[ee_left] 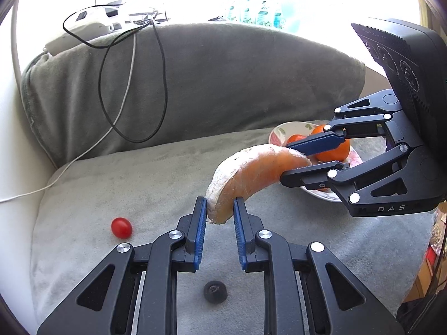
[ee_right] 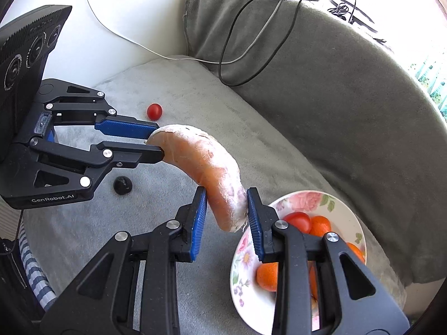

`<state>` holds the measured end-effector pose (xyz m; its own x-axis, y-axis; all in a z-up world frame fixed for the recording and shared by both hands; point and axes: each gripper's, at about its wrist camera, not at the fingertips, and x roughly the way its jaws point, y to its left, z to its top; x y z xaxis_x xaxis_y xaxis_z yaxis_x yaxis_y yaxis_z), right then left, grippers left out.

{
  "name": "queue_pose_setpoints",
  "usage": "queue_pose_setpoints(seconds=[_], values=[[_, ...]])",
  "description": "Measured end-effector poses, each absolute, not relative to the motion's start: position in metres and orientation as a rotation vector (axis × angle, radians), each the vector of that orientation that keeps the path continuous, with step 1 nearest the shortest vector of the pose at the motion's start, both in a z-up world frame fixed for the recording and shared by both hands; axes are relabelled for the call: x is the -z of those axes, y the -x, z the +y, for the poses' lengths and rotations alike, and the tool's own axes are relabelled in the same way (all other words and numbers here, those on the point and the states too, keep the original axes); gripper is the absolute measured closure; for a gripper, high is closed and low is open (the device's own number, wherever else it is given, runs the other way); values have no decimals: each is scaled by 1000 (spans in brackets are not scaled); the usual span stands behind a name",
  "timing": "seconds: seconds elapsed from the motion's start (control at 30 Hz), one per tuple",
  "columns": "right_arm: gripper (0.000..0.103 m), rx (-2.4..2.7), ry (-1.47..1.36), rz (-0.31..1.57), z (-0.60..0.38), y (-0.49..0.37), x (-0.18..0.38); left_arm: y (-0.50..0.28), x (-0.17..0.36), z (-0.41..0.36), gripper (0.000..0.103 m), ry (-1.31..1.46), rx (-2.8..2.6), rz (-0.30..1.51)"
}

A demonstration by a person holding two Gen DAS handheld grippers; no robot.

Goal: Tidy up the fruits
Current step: 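Lift the pomelo with both tools and carry it onto the plate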

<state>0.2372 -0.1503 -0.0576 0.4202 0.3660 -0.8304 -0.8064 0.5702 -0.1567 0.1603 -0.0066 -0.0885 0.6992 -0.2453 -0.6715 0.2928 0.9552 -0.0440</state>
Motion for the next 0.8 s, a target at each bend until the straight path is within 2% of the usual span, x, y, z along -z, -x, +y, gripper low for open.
queue_pose_setpoints(seconds=[0.8], values=[[73,-612,484,862,-252,-263,37,-204,71,-95,85,-83,463,700]])
